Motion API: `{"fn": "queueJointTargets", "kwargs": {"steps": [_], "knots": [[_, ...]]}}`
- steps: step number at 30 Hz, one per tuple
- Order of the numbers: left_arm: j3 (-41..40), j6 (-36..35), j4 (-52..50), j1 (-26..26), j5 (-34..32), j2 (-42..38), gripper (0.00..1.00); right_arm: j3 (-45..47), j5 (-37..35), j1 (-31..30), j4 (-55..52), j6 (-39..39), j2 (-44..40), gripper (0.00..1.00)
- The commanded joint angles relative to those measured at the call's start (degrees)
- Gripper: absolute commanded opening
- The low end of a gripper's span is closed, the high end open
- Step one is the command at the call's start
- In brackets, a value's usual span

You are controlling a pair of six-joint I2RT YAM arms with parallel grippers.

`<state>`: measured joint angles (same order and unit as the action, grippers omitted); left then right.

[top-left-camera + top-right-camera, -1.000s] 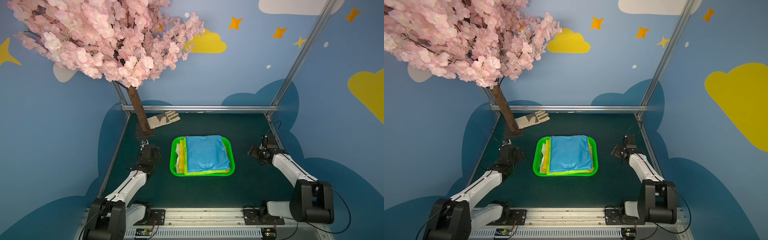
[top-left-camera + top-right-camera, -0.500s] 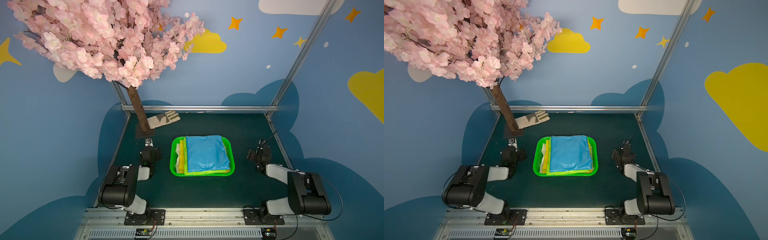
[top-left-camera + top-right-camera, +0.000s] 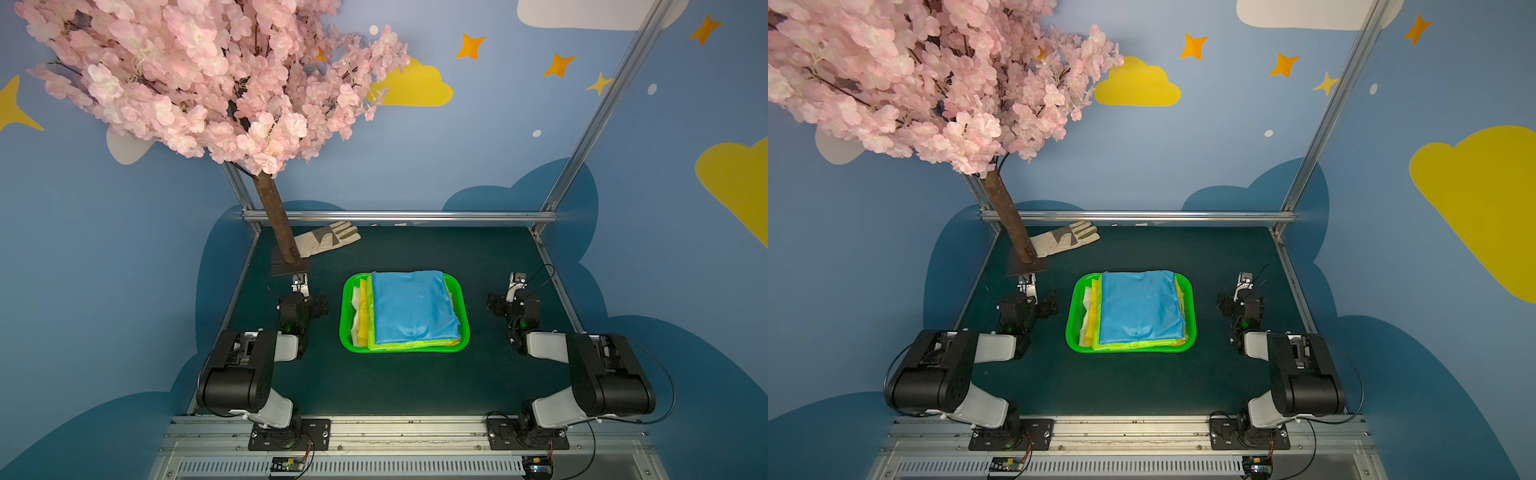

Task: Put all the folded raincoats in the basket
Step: Reset both arms

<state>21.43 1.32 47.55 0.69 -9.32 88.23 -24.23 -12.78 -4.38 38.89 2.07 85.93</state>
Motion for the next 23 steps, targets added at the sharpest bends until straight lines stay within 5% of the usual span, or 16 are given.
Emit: {"fn": "queueJointTargets", "kwargs": {"steps": [1,23], "knots": [[0.72,0.08,0.57,-0.16,1.18,-0.07,1.0,-1.22,0.28,-0.35,-1.7,-2.04,-1.51,0.98],[0.72,-0.01,0.6,-0.1,1.24,-0.07,1.0,-1.38,0.83,-0.14,-2.81,-1.64,-1.84,0.98]]}}
